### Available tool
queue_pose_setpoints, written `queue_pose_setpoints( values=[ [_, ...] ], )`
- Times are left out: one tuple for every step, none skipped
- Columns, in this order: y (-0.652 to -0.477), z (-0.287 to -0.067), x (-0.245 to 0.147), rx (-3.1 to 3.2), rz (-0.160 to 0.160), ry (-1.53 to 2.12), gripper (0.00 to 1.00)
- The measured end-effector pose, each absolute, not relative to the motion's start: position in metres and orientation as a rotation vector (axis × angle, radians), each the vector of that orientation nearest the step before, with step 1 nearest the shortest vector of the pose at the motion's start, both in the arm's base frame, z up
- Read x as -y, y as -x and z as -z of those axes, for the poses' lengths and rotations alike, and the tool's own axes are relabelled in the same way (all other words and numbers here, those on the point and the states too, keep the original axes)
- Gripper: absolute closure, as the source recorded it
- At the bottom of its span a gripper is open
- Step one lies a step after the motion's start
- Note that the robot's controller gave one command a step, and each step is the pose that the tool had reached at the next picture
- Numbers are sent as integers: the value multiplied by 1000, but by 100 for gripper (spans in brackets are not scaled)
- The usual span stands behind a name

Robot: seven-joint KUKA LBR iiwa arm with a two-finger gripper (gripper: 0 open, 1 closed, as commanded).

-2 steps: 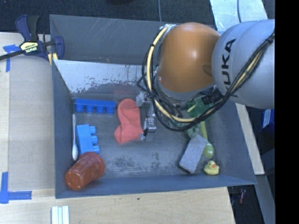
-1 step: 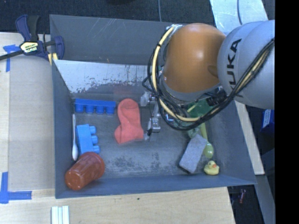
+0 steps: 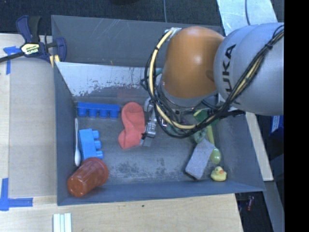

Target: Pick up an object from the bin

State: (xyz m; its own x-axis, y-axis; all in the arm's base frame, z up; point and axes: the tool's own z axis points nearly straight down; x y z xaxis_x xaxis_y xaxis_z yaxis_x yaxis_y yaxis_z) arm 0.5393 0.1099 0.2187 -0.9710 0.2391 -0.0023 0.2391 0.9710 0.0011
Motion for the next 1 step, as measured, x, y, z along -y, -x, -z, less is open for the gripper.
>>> queue_pose_setpoints(
  values=[
    [-536, -228, -117, -3116, -4, -310, 0]
  ],
)
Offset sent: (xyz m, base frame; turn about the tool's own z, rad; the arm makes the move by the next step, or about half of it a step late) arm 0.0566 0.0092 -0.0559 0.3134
